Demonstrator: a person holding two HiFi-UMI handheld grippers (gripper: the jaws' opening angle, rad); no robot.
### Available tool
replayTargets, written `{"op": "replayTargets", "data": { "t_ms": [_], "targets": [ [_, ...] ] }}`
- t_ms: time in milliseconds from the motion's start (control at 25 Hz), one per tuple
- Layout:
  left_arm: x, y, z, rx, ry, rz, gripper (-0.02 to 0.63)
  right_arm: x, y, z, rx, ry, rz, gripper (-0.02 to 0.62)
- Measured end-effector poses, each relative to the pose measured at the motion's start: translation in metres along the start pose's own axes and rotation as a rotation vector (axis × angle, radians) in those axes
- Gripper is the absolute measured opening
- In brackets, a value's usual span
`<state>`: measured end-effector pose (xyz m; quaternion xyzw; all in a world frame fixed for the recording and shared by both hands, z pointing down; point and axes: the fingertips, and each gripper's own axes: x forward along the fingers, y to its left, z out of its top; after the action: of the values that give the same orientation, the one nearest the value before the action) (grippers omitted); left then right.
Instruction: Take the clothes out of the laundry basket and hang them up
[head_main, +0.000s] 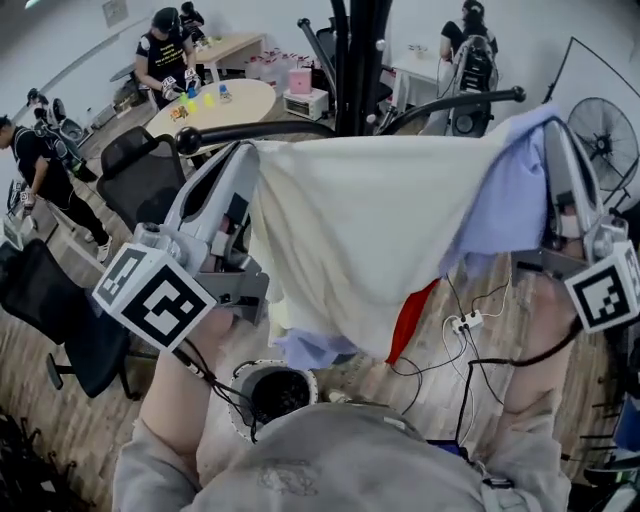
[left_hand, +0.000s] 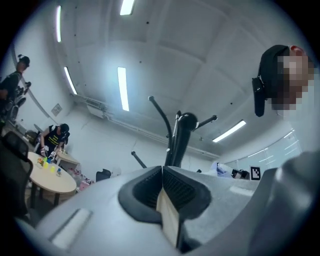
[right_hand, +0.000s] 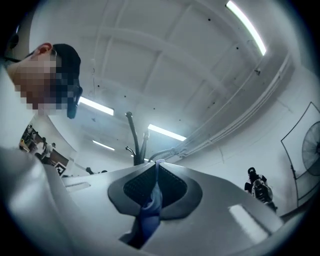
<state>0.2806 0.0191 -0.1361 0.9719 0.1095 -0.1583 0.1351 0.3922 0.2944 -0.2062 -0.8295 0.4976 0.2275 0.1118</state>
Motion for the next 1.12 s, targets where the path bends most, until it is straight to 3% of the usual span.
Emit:
{"op": "replayTargets", "data": {
  "t_ms": [200,480,640,840,1000,1120],
  "targets": [
    [0.002,0.035,-0.033,-0.062,0.051,0.093,0.005,0.023,-0.035,-0.057,-0.116,0.126,-0.116,0.043],
    [0.008,0.069,-0.096,-0.055,0.168,0.151,0.005,0.023,-0.052,-0.161,-0.064,0.301,-0.120,0.044],
    [0.006,0.073,-0.134,-0.063,0.245,0.153,0.006,0.014,-0.039,-0.221,-0.002,0.430,-0.067,0.044],
    [0.006,0.060,-0.175,-0.059,0.335,0.132,0.006,-0.010,0.001,-0.281,0.098,0.574,0.062,0.046],
    [-0.003,0.042,-0.202,-0.065,0.392,0.109,0.008,-0.038,0.041,-0.300,0.176,0.634,0.171,0.049],
    [-0.011,0.032,-0.215,-0.077,0.416,0.086,0.008,-0.053,0.060,-0.305,0.223,0.661,0.204,0.065]
  ]
}}
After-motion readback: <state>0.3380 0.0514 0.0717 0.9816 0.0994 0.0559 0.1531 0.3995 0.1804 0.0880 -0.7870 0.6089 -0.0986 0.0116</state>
